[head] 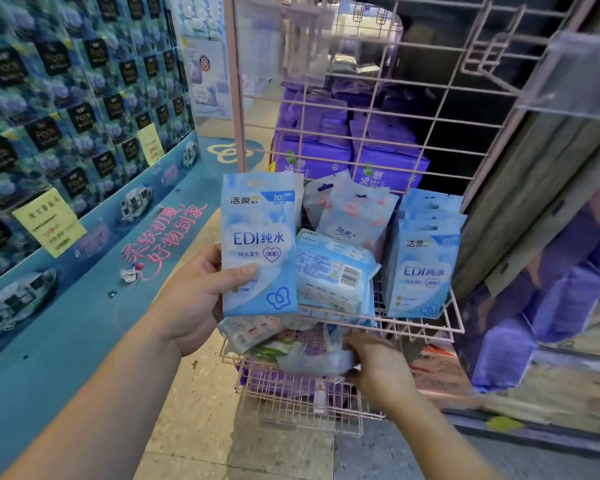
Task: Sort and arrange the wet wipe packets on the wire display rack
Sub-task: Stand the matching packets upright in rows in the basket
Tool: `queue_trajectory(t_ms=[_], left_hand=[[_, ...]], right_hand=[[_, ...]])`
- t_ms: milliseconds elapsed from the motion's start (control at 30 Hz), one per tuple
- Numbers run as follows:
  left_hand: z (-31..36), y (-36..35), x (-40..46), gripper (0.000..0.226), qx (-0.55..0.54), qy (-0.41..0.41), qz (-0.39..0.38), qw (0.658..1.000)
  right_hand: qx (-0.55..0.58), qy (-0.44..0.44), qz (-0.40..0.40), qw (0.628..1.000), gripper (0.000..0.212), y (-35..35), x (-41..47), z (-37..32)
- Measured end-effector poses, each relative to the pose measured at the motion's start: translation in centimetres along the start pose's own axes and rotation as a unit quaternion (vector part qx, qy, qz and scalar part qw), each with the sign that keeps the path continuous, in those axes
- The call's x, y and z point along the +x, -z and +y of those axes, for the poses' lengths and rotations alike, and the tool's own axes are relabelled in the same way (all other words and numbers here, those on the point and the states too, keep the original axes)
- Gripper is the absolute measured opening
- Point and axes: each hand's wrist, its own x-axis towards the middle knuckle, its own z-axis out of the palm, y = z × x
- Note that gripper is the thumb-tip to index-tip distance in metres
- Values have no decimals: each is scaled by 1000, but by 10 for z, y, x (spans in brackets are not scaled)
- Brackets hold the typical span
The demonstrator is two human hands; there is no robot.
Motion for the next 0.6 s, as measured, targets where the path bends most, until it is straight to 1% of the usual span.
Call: queue_trajectory(t_ms=[67,100,133,200,233,300,367,433,500,533,600], left_hand=[[2,-5,4,50,1,-7,-7,1000],[4,-7,6,48,5,-11,-8,1000],[5,-9,8,45,9,-17,-8,1000],[6,-12,11,40,8,-24,-3,1000],[7,-14,12,38,5,-25,2,1000],[7,-18,13,37,5,-27,10,1000],[7,-23,13,43,14,-30,9,999],[10,-27,13,46,13,-40,8,999],[14,-29,12,47,3,-51,7,999],[17,-30,11,48,2,-55,6,998],[21,-29,9,49,5,-61,1,998]], right_hand=[[53,48,-28,997,23,17,-27,1],[108,58,-37,992,24,27,-39,-1],[171,67,-23,983,25,38,-48,-7],[273,85,66,956,28,64,-55,-18],[310,85,105,941,26,78,-53,-23],[348,96,171,917,18,105,-41,-30],[335,104,215,912,11,129,-24,-39],[273,87,270,919,4,144,-5,-46],[229,60,318,918,12,149,14,-50],[225,47,318,920,16,150,22,-52],[216,26,280,935,25,151,34,-55]])
